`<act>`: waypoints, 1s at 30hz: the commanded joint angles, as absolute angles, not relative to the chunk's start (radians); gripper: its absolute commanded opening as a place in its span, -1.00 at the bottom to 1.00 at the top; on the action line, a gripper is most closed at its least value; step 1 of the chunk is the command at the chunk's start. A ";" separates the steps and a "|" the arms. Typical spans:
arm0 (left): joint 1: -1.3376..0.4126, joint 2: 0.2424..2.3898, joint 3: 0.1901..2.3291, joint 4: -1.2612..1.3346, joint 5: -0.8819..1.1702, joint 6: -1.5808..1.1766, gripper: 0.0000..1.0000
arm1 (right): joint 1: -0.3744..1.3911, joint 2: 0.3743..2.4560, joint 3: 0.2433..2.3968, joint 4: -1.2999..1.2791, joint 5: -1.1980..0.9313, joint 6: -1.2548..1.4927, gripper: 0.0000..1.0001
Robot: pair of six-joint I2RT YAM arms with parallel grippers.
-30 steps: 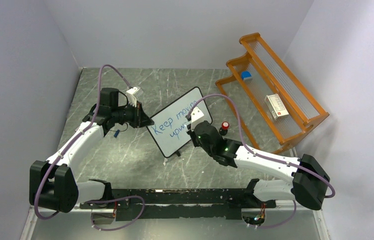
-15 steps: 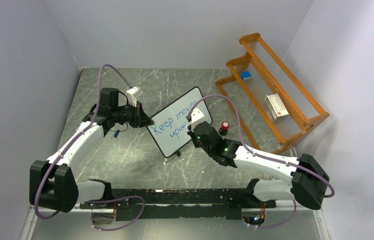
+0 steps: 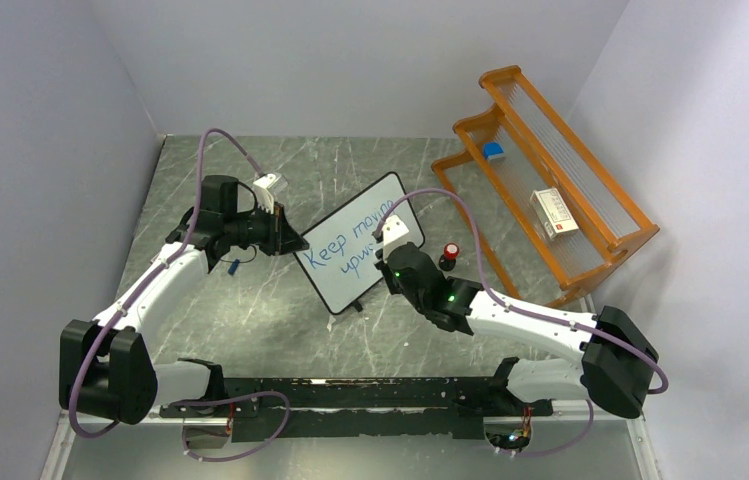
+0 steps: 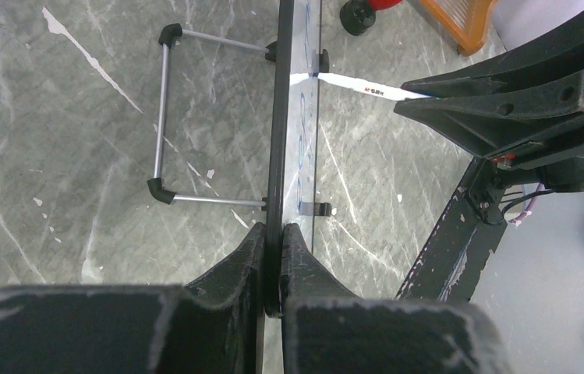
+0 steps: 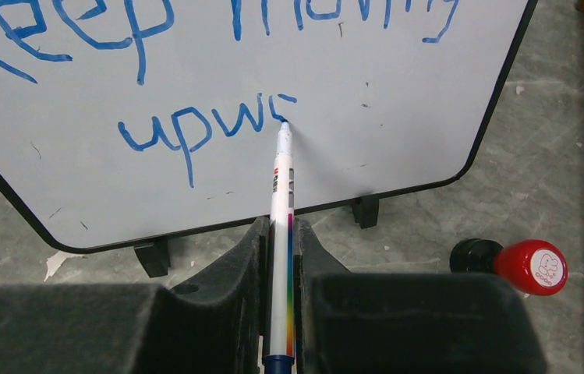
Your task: Write a sentence on the whiteboard
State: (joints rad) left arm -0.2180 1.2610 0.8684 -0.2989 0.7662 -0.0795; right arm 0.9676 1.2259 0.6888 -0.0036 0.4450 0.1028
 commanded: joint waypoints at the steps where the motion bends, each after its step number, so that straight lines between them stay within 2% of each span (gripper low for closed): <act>1: -0.222 1.302 0.844 -0.379 0.614 -0.017 -0.90 | 0.953 1.231 0.703 0.057 0.464 0.088 -1.00; 30: -0.222 1.299 0.844 -0.381 0.607 -0.017 -0.90 | 0.947 1.232 0.672 0.046 0.452 0.114 -1.00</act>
